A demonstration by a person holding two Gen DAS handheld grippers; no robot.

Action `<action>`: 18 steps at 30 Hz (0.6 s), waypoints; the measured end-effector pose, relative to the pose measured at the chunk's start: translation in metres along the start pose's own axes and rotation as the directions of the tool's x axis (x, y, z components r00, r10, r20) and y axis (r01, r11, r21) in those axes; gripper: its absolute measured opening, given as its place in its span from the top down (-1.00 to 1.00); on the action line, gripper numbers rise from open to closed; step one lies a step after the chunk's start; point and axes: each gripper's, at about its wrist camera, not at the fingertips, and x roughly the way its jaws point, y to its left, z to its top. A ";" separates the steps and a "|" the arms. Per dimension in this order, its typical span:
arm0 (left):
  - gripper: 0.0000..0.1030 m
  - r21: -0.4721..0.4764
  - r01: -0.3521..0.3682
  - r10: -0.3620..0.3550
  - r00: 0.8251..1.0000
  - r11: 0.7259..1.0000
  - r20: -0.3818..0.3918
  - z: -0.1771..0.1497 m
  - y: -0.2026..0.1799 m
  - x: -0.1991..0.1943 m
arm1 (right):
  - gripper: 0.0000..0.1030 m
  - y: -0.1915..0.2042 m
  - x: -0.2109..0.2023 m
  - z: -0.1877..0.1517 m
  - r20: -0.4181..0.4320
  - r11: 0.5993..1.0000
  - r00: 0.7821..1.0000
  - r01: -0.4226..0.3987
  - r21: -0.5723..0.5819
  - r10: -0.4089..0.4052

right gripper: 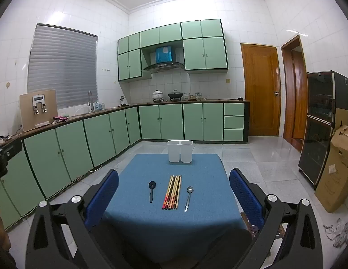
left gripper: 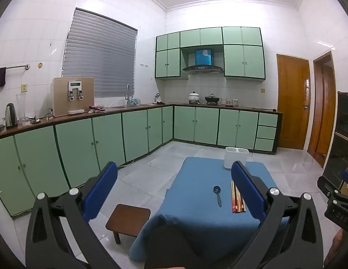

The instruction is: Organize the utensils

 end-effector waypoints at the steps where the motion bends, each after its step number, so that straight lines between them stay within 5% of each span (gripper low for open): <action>1: -0.90 -0.001 -0.001 0.001 1.000 1.000 0.001 0.000 0.000 0.000 | -0.88 0.000 0.000 0.000 -0.004 1.000 1.000 0.001 0.000 -0.001; 18: -0.90 0.005 -0.001 0.001 1.000 1.000 -0.008 0.002 0.002 -0.002 | -0.88 -0.002 0.000 -0.001 -0.007 1.000 1.000 0.000 0.002 0.000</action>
